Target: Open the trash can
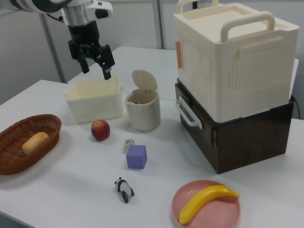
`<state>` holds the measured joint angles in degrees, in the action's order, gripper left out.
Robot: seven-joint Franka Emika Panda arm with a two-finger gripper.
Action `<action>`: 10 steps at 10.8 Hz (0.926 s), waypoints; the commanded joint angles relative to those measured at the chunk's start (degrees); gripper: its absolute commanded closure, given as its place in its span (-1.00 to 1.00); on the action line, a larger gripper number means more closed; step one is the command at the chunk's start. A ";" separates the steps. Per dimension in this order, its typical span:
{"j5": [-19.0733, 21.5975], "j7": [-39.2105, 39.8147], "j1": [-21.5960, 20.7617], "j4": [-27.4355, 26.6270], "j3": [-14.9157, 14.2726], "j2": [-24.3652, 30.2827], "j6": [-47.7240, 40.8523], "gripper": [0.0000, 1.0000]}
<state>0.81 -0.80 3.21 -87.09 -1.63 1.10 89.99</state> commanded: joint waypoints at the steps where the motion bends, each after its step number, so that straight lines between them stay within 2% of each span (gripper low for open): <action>1: 1.04 -1.13 -0.66 -0.19 -0.65 0.57 -1.39 -1.00; 10: 1.92 -1.04 -0.84 -0.72 0.67 -0.21 -1.22 -1.00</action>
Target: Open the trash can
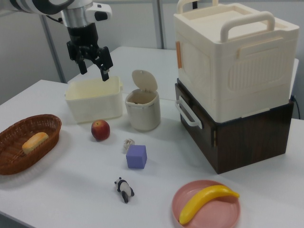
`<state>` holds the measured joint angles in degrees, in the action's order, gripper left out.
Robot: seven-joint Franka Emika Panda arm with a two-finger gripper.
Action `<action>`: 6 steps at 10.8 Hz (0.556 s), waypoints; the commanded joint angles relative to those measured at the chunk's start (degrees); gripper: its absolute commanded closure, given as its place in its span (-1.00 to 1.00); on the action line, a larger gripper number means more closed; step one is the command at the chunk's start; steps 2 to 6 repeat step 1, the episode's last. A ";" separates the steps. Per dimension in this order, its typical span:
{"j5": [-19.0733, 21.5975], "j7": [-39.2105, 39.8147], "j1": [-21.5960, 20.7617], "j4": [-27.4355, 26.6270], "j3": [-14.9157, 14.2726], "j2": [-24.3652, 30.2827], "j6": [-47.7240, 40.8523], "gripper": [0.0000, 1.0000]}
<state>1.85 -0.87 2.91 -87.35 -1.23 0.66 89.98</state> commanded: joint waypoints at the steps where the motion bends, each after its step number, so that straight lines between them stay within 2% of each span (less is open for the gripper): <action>1: 0.87 -0.89 -0.71 -0.45 0.17 0.14 -1.21 -1.00; 6: 0.87 -0.89 -0.71 -0.45 0.17 0.14 -1.21 -1.00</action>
